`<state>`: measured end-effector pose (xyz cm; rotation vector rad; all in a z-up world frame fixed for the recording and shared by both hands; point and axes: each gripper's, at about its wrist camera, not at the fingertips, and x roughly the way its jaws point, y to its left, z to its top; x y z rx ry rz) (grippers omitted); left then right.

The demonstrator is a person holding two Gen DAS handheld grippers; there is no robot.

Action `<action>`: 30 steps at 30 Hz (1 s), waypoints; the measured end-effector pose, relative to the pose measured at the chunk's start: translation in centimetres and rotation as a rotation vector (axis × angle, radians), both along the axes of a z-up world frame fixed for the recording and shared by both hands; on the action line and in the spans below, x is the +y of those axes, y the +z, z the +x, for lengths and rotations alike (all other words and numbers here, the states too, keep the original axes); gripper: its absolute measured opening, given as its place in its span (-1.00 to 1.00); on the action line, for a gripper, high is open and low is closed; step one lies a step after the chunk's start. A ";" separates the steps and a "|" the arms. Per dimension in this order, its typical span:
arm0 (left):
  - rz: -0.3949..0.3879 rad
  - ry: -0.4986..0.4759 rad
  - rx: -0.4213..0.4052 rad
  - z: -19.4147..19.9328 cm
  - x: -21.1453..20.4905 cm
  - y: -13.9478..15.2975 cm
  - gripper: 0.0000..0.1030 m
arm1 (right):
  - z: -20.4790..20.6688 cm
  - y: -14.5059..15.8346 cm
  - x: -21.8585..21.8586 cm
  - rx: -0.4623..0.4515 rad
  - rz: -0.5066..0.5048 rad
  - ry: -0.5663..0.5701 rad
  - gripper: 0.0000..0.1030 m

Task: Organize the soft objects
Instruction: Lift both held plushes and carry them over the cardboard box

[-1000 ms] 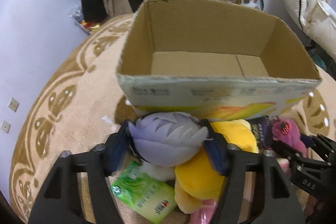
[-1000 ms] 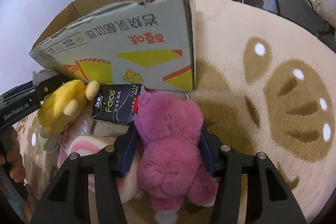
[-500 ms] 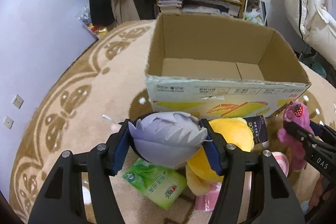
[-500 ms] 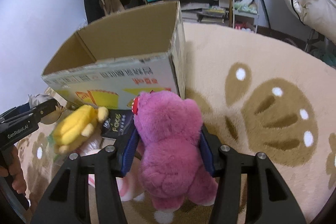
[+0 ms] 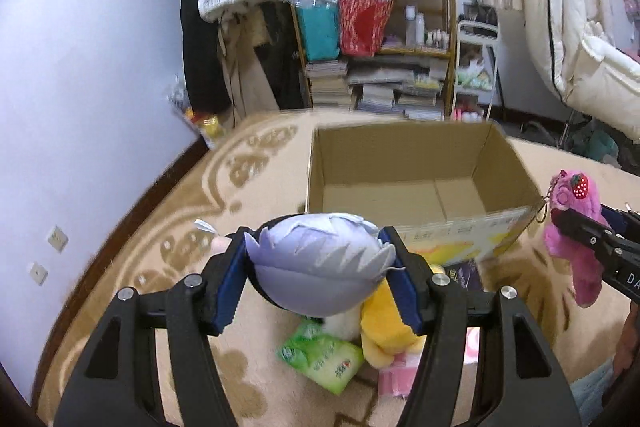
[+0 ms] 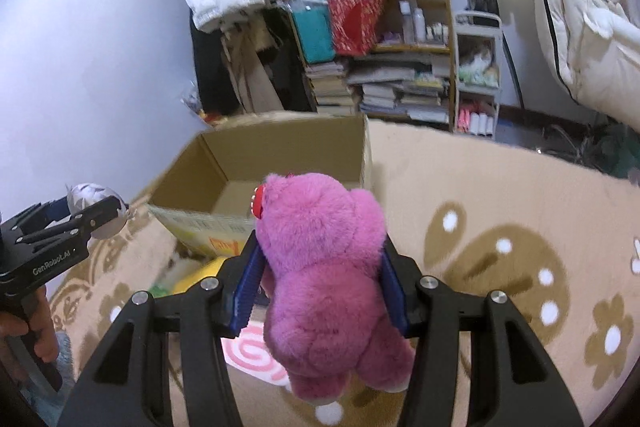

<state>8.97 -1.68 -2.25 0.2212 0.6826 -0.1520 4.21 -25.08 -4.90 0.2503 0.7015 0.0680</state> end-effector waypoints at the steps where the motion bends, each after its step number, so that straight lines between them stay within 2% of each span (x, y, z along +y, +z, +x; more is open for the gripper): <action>1: 0.007 -0.006 -0.020 0.2 -0.2 0.7 0.22 | 0.2 0.5 0.0 -0.009 0.001 0.006 0.10; 6: 0.040 -0.036 -0.069 1.6 -1.1 2.2 0.23 | 1.1 1.2 0.5 -0.030 -0.013 0.017 0.10; 11: 0.005 -0.073 -0.075 3.7 -1.8 2.8 0.23 | 2.9 1.4 0.8 -0.039 -0.028 0.036 0.10; 18: 0.013 -0.093 -0.097 5.4 -2.9 2.5 0.24 | 5.5 1.9 1.3 -0.067 -0.059 0.063 0.11; 27: -0.033 -0.093 -0.040 6.8 -2.6 0.7 0.24 | 7.9 1.6 1.9 -0.068 -0.086 0.094 0.11; 30: -0.032 -0.090 -0.052 7.1 -2.9 0.3 0.25 | 8.6 1.0 1.9 -0.056 -0.089 0.098 0.11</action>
